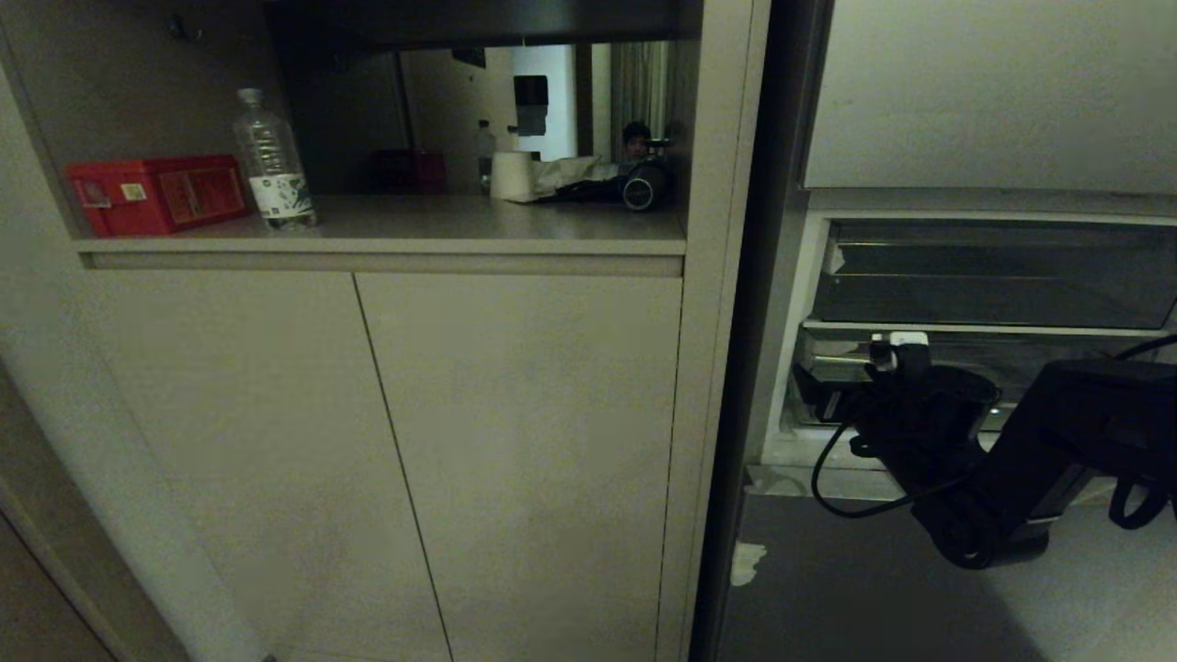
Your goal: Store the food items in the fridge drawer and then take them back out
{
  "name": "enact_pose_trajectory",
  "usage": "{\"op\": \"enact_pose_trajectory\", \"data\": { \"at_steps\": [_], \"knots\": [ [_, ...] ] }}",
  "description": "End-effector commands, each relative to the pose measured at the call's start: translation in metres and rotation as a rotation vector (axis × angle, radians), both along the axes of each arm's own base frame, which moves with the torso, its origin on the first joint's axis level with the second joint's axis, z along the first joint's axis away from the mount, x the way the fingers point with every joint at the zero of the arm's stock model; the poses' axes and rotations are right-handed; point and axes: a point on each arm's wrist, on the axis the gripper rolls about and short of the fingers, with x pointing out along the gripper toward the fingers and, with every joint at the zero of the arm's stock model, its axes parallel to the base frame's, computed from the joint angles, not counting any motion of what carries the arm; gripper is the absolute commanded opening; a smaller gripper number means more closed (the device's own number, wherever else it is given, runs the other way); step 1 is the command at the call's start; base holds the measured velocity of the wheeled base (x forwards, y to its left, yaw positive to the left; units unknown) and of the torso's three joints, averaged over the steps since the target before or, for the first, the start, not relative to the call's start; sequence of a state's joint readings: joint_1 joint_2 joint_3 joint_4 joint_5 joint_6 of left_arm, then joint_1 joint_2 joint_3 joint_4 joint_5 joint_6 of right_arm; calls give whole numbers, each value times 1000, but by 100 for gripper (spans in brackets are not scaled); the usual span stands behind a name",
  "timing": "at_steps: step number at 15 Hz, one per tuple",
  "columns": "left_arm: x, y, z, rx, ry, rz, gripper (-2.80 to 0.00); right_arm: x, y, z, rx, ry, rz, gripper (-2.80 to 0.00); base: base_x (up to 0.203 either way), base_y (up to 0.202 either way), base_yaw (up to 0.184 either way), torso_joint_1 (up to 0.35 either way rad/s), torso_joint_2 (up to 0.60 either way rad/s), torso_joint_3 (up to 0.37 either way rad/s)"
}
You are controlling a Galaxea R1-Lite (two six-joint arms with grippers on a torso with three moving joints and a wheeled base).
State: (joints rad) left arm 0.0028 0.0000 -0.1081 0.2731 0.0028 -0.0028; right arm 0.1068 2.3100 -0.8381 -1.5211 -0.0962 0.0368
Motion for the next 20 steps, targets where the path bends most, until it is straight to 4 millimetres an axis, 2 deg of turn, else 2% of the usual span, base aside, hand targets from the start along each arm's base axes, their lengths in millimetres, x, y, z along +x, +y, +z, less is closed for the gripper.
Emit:
{"op": "enact_pose_trajectory", "data": {
  "at_steps": [1, 20],
  "knots": [
    [0, 0, 0, 0, 4, 1, -280, 0, 0, 1, 2, -8, -28, 0, 0, 0, 0, 0, 0, 0],
    [0, 0, 0, 0, 2, 1, -280, -4, -9, -1, 2, 7, -100, 0, 0, 0, 0, 0, 0, 0]
  ]
}}
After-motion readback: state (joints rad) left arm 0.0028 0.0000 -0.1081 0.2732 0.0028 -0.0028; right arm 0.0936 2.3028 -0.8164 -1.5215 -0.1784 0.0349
